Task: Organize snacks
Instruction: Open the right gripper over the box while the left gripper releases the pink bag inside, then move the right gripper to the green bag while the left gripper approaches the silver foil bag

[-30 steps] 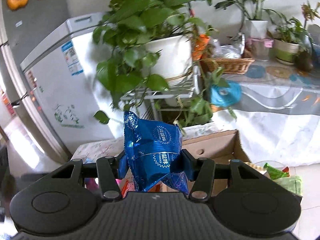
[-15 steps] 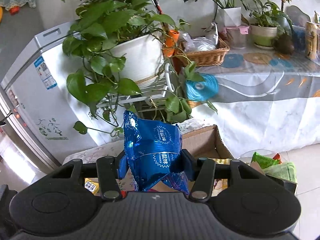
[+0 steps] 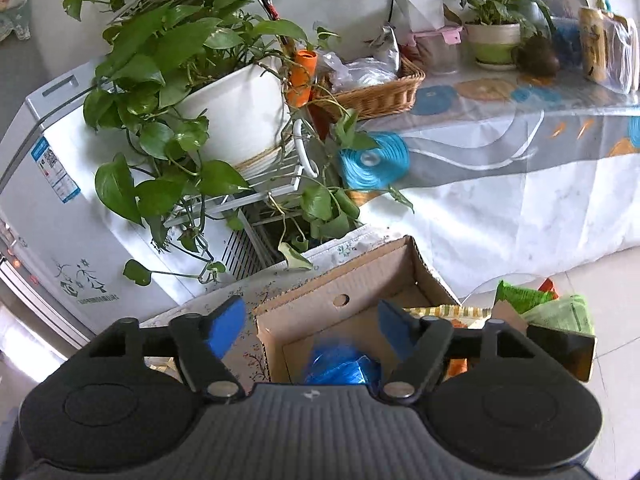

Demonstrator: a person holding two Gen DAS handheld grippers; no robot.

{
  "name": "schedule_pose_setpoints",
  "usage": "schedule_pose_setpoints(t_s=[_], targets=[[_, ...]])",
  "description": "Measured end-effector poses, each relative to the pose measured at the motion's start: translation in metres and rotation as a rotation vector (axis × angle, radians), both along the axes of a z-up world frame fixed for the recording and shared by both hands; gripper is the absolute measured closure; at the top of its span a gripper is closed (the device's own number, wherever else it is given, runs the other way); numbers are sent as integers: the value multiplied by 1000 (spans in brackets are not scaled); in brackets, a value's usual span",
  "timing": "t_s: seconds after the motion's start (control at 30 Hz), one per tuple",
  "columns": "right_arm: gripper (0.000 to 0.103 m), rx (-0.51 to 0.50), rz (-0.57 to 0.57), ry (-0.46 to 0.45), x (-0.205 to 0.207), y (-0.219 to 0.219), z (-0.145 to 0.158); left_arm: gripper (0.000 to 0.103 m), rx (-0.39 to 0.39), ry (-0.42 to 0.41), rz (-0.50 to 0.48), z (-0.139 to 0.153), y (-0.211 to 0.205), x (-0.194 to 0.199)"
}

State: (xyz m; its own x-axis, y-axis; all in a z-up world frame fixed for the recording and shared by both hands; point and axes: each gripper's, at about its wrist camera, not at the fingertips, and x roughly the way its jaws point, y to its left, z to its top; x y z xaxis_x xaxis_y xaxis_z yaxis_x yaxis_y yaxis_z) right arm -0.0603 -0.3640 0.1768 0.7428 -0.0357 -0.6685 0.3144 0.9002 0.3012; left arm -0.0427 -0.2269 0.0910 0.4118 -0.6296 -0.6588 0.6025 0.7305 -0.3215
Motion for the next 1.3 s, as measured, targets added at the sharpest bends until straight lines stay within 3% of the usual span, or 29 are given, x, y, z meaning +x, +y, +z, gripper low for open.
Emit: schedule_pose_setpoints(t_s=[0.13, 0.47, 1.03, 1.3], targets=[[15, 3, 25, 0, 2, 4, 0, 15, 13, 8, 0, 3, 10, 2], [10, -55, 77, 33, 9, 23, -7, 14, 73, 4, 28, 7, 56, 13], [8, -92, 277, 98, 20, 76, -31, 13, 158, 40, 224, 16, 166, 52], [5, -67, 346, 142, 26, 96, -42, 10, 177, -13, 357, 19, 215, 71]])
